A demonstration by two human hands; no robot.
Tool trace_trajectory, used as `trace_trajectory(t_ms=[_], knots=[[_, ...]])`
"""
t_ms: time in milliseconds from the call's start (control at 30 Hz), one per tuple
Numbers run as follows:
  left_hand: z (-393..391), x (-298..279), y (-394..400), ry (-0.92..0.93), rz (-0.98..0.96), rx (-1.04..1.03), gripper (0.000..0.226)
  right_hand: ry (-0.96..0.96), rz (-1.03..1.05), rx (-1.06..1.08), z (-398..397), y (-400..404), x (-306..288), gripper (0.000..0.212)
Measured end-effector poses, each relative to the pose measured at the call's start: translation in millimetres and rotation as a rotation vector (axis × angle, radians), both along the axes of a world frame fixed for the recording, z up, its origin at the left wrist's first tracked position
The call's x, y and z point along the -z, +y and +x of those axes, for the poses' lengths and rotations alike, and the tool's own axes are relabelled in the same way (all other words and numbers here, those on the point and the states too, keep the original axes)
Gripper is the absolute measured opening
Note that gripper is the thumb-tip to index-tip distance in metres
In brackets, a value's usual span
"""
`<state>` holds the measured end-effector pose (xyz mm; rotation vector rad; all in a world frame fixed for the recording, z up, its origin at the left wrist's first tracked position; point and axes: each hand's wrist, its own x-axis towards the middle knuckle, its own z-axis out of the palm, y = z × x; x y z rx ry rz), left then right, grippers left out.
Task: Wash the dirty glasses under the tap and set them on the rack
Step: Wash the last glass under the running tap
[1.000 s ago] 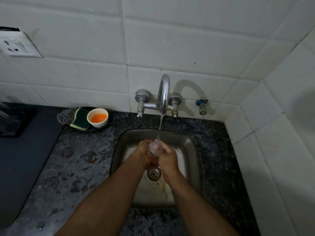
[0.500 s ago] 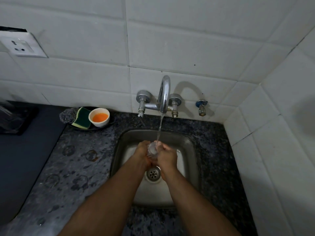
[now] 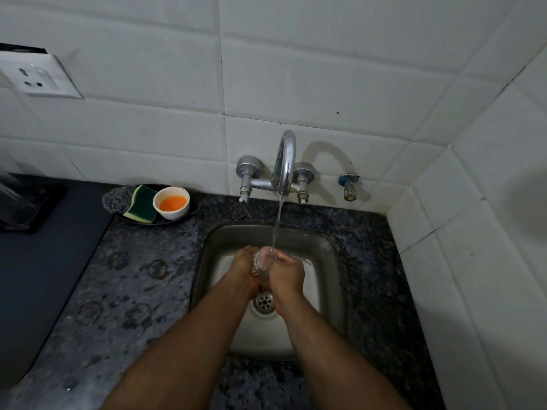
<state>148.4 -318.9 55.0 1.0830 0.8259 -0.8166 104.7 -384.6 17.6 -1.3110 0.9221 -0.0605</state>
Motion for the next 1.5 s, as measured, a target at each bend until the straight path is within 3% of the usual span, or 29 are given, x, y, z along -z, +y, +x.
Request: trace_trajectory(t_ms=[100, 367, 467, 567, 633, 733, 867, 967, 1033, 1133, 1200, 1267, 1400, 1500], knots=[[-0.8, 1.1, 1.0, 0.005, -0.009, -0.032, 0.039, 0.001, -0.067, 0.048, 0.2, 1.3, -3.7, 0.022], [11.8, 5.7, 11.9, 0.044, -0.034, -0.091, 0.045, -0.140, -0.077, -0.235, -9.1, 6.4, -1.9, 0.037], [6.2, 2.4, 9.4, 0.007, -0.038, -0.099, 0.044, -0.146, -0.201, -0.152, -8.2, 6.5, -4.0, 0.016], [3.0, 2.2, 3.9, -0.020, -0.019, -0.149, 0.030, -0.053, -0.202, 0.043, -2.8, 9.4, -10.8, 0.026], [1.5, 6.8, 2.9, -0.033, 0.015, -0.168, 0.028, -0.019, -0.175, 0.044, -1.5, 9.2, -12.9, 0.028], [0.3, 19.3, 2.8, -0.072, 0.030, -0.150, 0.045, -0.075, -0.132, -0.091, -8.9, 3.8, -16.9, 0.017], [5.4, 18.8, 5.4, -0.115, -0.036, -0.132, 0.045, -0.163, -0.397, -0.223, -18.5, -3.0, -13.2, 0.018], [6.8, 9.0, 7.2, -0.131, -0.024, -0.148, 0.020, -0.149, -0.285, -0.191, -21.8, -1.0, -19.0, 0.030], [9.8, 10.3, 6.1, -0.113, -0.034, -0.233, 0.016, -0.135, -0.266, -0.256, -23.7, -1.6, -20.2, 0.031], [9.0, 11.1, 3.6, -0.104, -0.110, -0.305, 0.018, -0.181, -0.570, -0.508, -22.6, -6.3, -19.2, 0.038], [8.6, 11.1, 5.3, -0.090, -0.087, -0.363, 0.011, -0.219, -0.645, -0.580, -21.9, -6.6, -16.4, 0.039], [7.5, 14.1, 5.7, -0.101, -0.090, -0.366, 0.017, -0.192, -0.574, -0.505, -19.8, -2.1, -18.8, 0.030], [2.5, 15.0, 4.9, -0.132, -0.135, -0.355, 0.013, -0.028, -0.093, -0.191, -10.9, 9.3, -28.1, 0.036], [3.6, 14.7, 4.3, -0.113, -0.099, -0.394, 0.011, -0.054, -0.158, -0.327, -17.3, 3.4, -33.1, 0.037]])
